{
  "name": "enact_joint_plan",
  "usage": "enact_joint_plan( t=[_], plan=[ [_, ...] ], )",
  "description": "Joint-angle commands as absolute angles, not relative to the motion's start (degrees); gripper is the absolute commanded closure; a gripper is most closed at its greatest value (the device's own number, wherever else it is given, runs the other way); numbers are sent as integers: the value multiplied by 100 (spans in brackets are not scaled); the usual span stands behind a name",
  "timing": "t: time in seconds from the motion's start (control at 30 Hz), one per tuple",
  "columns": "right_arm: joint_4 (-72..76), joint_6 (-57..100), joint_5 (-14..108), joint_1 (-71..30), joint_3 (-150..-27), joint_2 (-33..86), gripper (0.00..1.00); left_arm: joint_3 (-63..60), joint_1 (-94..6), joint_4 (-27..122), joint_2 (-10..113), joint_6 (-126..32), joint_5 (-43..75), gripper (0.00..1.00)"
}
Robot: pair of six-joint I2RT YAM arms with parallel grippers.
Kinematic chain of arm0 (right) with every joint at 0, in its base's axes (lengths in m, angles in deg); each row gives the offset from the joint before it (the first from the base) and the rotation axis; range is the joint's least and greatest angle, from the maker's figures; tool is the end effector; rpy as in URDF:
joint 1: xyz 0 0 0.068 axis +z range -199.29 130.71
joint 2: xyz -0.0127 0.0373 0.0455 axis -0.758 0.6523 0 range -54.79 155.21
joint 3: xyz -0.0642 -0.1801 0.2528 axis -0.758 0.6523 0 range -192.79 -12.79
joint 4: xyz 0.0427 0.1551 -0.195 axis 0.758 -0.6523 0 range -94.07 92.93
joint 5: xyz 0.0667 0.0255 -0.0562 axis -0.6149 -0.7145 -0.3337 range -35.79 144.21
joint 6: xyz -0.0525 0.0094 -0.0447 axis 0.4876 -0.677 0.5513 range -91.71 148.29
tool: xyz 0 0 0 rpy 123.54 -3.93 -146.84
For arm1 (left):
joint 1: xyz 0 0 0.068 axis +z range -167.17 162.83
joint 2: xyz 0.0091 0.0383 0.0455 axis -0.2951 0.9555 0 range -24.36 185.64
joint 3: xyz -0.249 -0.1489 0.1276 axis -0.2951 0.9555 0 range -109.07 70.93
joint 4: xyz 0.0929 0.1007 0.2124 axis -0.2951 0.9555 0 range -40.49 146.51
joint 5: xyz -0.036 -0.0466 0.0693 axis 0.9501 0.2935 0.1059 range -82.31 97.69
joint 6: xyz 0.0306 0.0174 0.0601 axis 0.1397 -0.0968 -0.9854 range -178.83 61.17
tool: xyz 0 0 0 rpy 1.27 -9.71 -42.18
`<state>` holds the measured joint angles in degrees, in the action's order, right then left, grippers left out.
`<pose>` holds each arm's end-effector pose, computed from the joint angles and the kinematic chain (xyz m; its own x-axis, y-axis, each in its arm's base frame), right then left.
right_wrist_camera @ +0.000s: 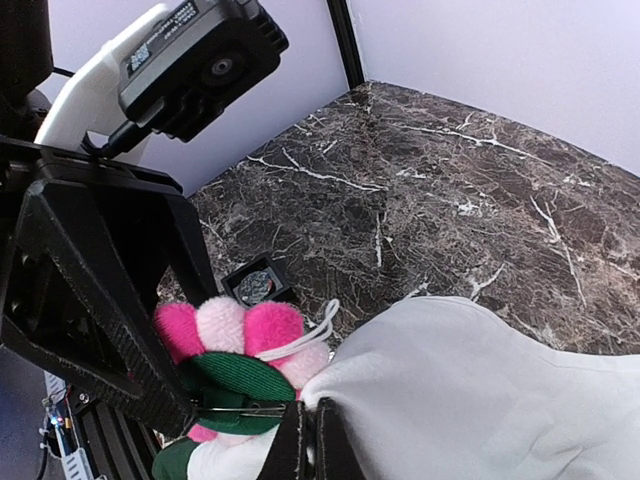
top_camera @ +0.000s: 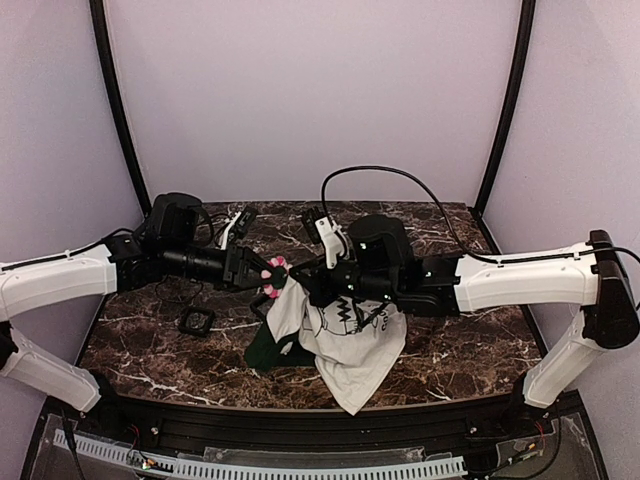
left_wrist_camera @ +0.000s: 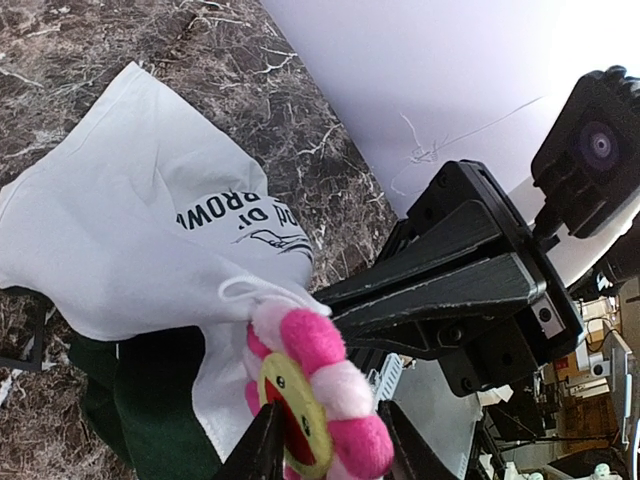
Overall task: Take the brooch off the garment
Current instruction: Open the brooch on the crumpled clothing.
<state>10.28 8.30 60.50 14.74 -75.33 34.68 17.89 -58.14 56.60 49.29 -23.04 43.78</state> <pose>0.1707 0.3364 0.3260 -0.4279 -0.1026 -0.8980 -0.7472 0.5992 0.2876 0.1900 -0.2092 0.3279 -0.8248 0.0905 -0.5581 0.5441 0.3956 -0.7399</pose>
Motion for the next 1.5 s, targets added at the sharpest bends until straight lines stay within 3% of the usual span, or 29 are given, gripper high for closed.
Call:
enact_joint_plan(
  t=[0.0, 0.13, 0.4, 0.63, 0.77, 0.9, 1.07, 1.13, 1.2, 1.37, 1.4, 1.47],
  plan=[
    [1517, 1123, 6254, 1620, -7581, 3498, 100, 1948, -5786, 5175, 4996, -2012, 4689, 69],
    [1755, 1234, 6324, 1678, -7455, 3437, 100, 2003, -5765, 5018, 5069, -1844, 4832, 75],
    [1885, 1163, 6412, 1698, -7210, 3290, 100, 2262, -5646, 4639, 5066, -1589, 4904, 99],
    [1977, 711, 6240, 1619, -6839, 2958, 45, 2284, -5631, 5152, 4807, -2378, 4473, 99],
    [2153, 378, 5919, 1427, -6538, 2854, 23, 2266, -5635, 5338, 4610, -2818, 4394, 99],
    [2490, 297, 5090, 1128, -6243, 2863, 12, 2137, -5635, 5697, 4514, -3186, 4364, 99],
    [2530, 477, 4464, 835, -6157, 3031, 8, 1879, -5635, 6325, 4517, -3746, 4391, 99],
    [2464, 558, 4301, 765, -6177, 3143, 11, 1806, -5636, 6491, 4504, -3930, 4402, 99],
    [2437, 603, 4071, 726, -6240, 3240, 23, 1765, -5632, 6573, 4474, -4061, 4365, 99],
    [2310, 515, 3423, 714, -6553, 3427, 94, 1741, -5636, 6714, 4433, -4252, 3814, 99],
    [2304, 468, 3388, 719, -6563, 3408, 100, 1723, -5636, 6746, 4448, -4268, 3707, 99],
    [2324, 397, 3382, 730, -6521, 3306, 100, 1701, -5636, 6869, 4486, -4320, 3377, 99]
  ],
)
